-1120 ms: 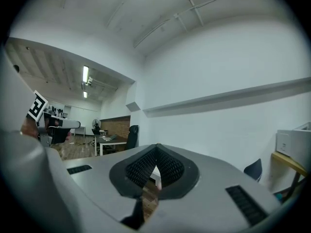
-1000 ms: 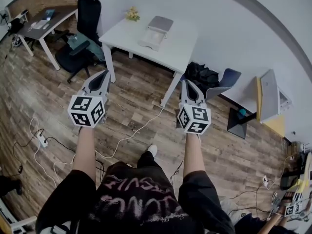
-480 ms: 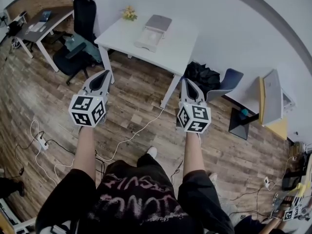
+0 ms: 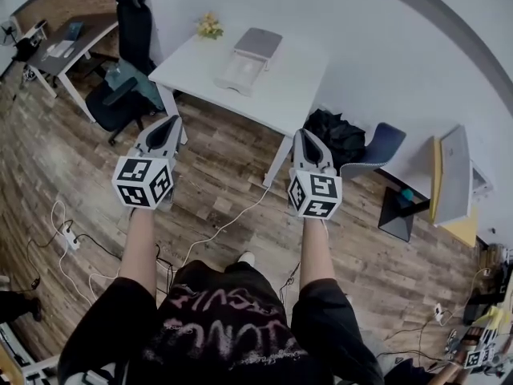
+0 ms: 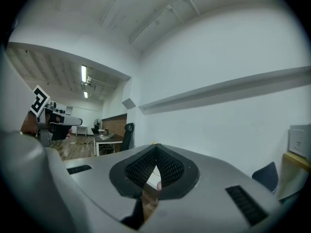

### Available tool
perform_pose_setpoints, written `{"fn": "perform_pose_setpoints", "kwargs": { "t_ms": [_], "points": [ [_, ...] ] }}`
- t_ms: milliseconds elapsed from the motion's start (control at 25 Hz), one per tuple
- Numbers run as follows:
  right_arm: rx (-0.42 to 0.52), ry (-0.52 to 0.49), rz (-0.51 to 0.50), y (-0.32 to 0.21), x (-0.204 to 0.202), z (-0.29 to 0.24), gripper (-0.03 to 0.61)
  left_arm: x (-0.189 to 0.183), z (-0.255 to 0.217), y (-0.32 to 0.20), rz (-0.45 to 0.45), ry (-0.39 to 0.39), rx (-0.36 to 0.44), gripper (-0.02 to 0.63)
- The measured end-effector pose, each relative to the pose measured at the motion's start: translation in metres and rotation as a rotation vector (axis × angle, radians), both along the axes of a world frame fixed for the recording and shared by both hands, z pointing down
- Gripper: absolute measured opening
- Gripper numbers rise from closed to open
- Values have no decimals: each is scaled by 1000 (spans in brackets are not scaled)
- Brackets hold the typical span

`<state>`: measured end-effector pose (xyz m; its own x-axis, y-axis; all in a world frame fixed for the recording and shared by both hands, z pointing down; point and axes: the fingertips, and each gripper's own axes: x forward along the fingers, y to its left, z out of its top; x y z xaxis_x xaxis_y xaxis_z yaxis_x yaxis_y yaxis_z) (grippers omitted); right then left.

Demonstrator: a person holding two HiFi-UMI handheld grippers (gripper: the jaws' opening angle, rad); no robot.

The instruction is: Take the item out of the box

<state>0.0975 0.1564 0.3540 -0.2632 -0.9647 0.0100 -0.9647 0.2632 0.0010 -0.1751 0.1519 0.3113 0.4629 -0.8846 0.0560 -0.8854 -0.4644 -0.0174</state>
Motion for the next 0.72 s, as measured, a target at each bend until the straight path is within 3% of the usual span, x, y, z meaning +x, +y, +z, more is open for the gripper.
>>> {"fn": "perform_pose_setpoints", "kwargs": {
  "t_ms": [480, 720],
  "points": [
    [-5, -11, -76, -50, 26, 1, 9, 37, 1, -32, -38, 2, -6, 2],
    [-20, -15, -92, -63, 24, 7, 9, 39, 1, -43, -44, 7, -7, 2]
  ]
}}
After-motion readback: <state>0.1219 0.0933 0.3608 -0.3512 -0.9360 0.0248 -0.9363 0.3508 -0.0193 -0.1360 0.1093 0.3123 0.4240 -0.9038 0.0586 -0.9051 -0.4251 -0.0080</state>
